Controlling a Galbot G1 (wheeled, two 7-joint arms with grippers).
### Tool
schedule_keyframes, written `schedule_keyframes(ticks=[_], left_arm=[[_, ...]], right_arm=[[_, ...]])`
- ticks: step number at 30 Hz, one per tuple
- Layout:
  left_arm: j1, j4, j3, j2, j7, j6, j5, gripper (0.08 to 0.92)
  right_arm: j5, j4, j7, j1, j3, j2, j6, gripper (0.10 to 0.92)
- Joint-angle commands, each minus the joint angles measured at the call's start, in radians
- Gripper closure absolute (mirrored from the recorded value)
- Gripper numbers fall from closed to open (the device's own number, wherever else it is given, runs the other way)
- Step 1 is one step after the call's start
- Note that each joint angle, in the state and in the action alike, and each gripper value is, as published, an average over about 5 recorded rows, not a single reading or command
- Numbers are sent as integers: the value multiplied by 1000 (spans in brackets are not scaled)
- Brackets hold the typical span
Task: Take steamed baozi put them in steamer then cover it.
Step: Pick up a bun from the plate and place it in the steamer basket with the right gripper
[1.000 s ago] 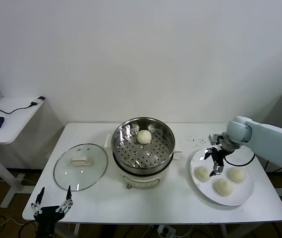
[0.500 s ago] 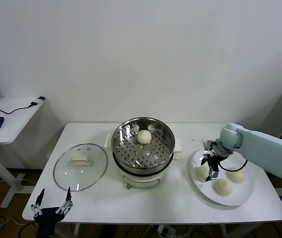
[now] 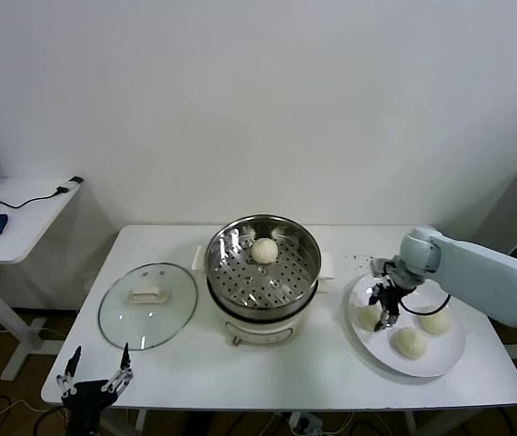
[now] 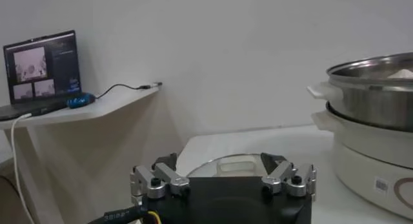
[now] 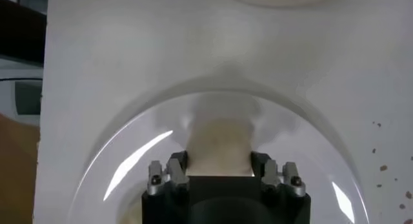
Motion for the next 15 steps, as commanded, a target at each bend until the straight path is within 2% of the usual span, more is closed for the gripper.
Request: schedule_keyframes(ticks=[1,9,15], left_arm=[[1,-1,1,1,0,0,-1,177],[0,-4,12,1,1,1,-3,177],[-4,-9,19,1,2,3,-4,177]], right_arm=[[7,-5,-2,10,3,-3,2,396],[124,43,-14,240,-97,-47,12,405],[318,27,-37,589,-311,40,30,406]])
